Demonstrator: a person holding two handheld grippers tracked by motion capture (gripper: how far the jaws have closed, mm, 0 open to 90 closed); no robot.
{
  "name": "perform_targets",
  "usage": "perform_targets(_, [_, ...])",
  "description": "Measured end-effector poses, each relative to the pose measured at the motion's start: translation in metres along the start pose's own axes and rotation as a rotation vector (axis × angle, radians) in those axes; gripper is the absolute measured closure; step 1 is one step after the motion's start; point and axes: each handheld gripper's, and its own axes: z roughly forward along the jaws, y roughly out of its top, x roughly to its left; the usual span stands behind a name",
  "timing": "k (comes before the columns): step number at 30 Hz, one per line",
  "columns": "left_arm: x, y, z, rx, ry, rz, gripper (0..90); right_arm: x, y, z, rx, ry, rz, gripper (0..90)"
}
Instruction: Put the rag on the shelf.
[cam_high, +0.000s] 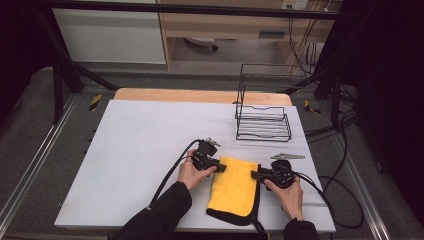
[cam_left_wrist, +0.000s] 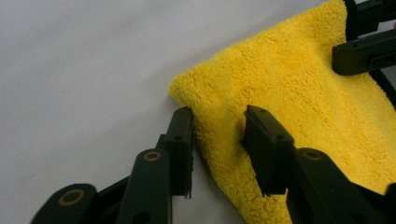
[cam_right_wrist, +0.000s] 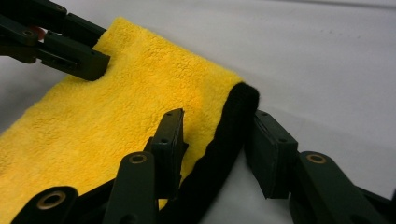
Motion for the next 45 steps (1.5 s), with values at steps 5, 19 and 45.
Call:
perform_targets(5, [0.001, 0.000, 0.000, 0.007, -0.029, -0.019, 72.4, 0.001, 0.000, -0.002, 0.017, -0.001, 0.037, 60.6])
perform_targets(19, [0.003, -0.015, -0.010, -0.064, -0.018, -0.001, 82.2, 0.003, 0.002, 0.004, 0.020, 0.030, 0.090, 69.5])
perform_targets(45, [-0.016, -0.014, -0.051, -0.237, 0.004, 0.053, 82.6, 0.020, 0.021, -0.029, -0.113, 0.104, -0.037, 82.8])
